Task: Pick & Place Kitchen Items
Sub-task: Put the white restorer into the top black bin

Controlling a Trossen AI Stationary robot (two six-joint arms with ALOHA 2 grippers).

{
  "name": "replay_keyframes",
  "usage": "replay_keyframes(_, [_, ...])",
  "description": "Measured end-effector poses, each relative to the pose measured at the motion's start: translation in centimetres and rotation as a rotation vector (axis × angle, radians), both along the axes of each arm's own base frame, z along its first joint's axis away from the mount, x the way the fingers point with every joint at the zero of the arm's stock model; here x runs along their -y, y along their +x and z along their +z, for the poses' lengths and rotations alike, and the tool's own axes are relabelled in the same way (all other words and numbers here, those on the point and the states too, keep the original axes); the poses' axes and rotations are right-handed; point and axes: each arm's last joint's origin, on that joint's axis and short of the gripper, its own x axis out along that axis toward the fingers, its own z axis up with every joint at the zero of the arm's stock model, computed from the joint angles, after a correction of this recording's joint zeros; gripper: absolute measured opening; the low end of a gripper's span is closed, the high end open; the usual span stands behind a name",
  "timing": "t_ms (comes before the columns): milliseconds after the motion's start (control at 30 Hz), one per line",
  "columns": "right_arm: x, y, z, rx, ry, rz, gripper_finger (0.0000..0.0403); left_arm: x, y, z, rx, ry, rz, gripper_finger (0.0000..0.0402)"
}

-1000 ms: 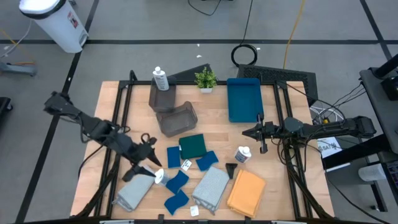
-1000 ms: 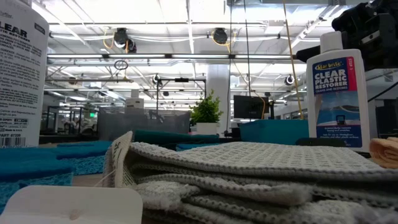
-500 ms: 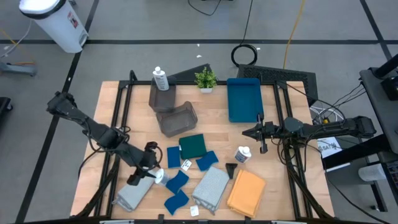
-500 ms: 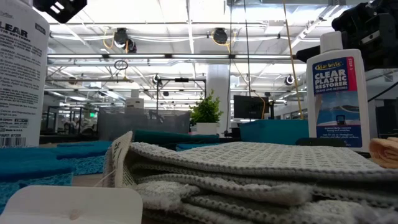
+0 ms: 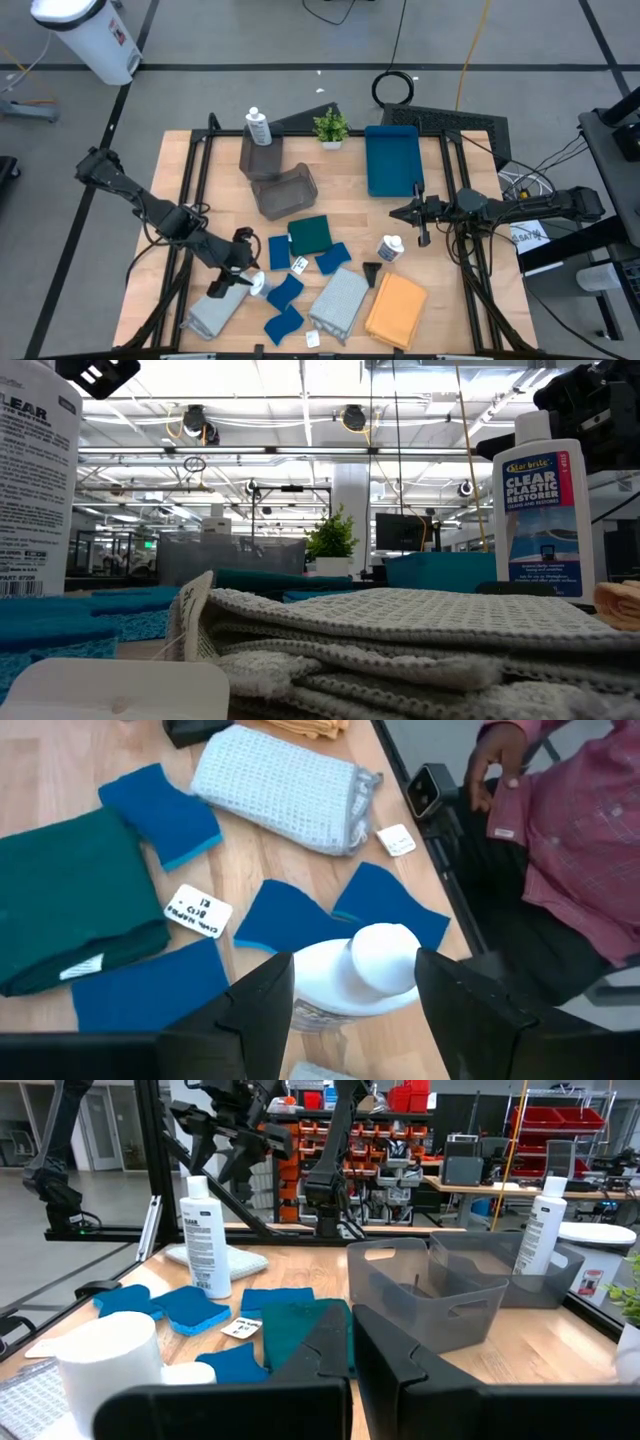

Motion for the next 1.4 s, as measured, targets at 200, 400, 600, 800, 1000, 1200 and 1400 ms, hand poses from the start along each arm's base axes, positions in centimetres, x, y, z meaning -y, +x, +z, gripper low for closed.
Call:
replay_keyframes(200, [0.0,0.0,0.0,0.001,0.000,0.001,0.0000,0.0,-0.4,0.3,0.002,-0.027,-0.014,0.0214])
replay_keyframes(400, [0.0,0.0,0.0,0.000,0.000,0.000,0.0000,0.0,-0.4,0.5,0.020,-0.032,-0.017,0.0214])
replay_keyframes(600, [0.0,0.0,0.0,0.000,0.000,0.000,0.0000,0.1,-0.3,0.6,0.035,-0.051,-0.011,0.0214])
replay_keyframes(800, [0.0,0.0,0.0,0.000,0.000,0.000,0.0000,0.6,-0.5,0.6,0.043,-0.035,-0.012,0.0214])
replay_keyframes(1000, [0.0,0.0,0.0,0.000,0.000,0.001,0.0000,1.2,-1.0,0.6,0.082,0.018,0.014,0.0214])
replay_keyframes(1200, [0.0,0.0,0.0,0.000,0.000,0.000,0.0000,1.4,-1.2,0.6,0.087,0.015,0.055,0.0214])
replay_keyframes(1400, [0.0,0.0,0.0,0.000,0.000,0.000,0.0000,1.7,-0.9,0.3,0.069,0.005,0.080,0.0214])
